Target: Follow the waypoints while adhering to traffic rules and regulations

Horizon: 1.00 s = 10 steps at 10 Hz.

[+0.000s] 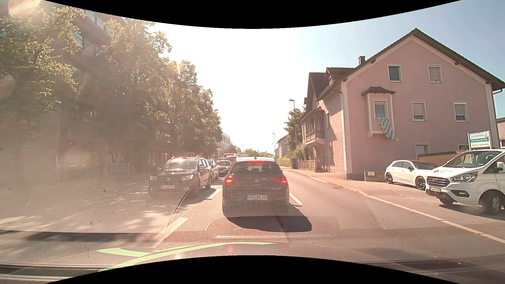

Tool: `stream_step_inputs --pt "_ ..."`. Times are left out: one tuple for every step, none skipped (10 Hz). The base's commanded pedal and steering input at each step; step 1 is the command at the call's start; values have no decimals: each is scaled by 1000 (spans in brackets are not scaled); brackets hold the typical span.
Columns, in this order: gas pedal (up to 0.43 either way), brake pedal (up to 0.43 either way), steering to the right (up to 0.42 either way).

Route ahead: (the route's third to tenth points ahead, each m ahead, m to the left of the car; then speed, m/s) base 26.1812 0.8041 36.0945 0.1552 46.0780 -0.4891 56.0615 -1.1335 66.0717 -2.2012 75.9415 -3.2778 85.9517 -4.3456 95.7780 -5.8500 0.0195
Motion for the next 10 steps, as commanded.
stream_step_inputs --pt "0 189 2" --pt "0 189 2" --pt "0 189 2" --pt "0 189 2" --pt "0 189 2" --pt "0 195 2" --pt "0 195 2" --pt "0 195 2" --pt "0 195 2" --pt "0 195 2"
